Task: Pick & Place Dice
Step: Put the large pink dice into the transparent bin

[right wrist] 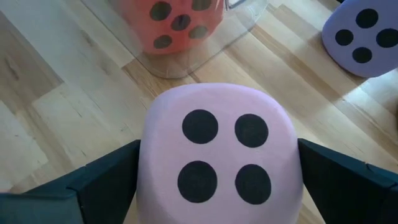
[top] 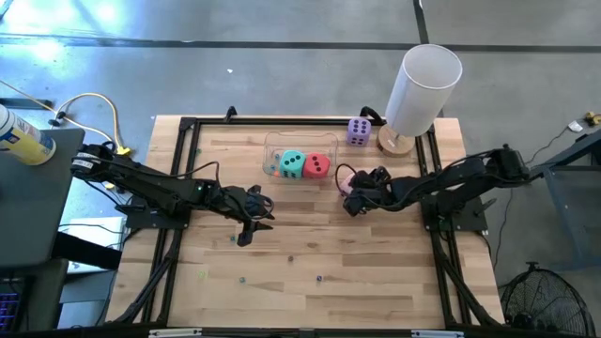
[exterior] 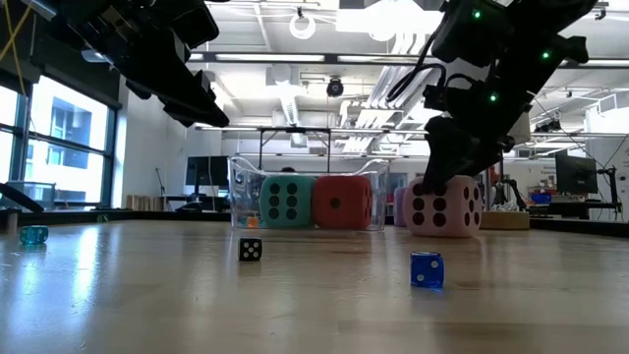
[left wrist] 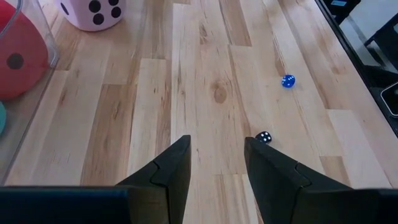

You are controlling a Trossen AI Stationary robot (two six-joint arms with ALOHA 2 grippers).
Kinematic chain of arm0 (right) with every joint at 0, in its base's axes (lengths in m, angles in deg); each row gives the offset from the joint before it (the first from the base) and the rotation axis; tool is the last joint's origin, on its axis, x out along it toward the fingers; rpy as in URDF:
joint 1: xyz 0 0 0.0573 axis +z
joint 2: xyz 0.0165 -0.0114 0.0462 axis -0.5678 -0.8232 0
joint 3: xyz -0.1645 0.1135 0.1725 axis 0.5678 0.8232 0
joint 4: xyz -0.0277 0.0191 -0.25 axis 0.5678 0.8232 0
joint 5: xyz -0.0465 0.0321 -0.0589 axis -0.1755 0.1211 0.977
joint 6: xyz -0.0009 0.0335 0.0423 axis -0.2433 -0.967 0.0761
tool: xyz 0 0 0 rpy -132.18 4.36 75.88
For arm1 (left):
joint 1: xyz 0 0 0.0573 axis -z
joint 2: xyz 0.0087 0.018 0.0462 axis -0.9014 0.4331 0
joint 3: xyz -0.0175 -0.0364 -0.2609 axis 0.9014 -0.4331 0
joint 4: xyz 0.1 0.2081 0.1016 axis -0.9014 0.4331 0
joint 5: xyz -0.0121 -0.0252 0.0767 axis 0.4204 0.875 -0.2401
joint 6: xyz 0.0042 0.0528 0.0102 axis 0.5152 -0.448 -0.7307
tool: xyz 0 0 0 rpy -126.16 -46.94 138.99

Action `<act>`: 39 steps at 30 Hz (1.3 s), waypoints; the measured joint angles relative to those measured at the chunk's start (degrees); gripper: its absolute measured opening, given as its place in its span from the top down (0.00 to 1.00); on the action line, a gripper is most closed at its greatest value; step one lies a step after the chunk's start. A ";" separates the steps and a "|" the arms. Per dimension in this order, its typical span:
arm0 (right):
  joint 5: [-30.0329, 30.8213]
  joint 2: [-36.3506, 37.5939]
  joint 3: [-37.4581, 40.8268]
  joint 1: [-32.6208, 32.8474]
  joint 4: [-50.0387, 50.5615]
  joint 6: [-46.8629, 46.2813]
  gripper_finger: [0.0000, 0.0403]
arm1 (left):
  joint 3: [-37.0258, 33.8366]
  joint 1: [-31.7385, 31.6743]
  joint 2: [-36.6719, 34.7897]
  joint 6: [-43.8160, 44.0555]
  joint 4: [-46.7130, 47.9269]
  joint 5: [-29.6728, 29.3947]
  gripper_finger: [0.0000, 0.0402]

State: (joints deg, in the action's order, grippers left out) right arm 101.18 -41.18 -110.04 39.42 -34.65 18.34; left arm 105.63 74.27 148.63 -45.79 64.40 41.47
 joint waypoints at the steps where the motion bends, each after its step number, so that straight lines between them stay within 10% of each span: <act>1: -0.02 0.00 0.00 0.00 0.00 -0.70 0.02 | 0.00 0.00 0.00 0.00 0.00 0.00 0.64; 39: -1.58 -5.62 0.00 0.42 -2.97 -8.98 0.02 | 0.00 -0.02 0.00 2.25 -1.45 0.26 0.64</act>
State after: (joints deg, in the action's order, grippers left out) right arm 99.60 -46.80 -110.04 39.83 -37.62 9.37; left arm 105.63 74.25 148.63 -43.53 62.95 41.73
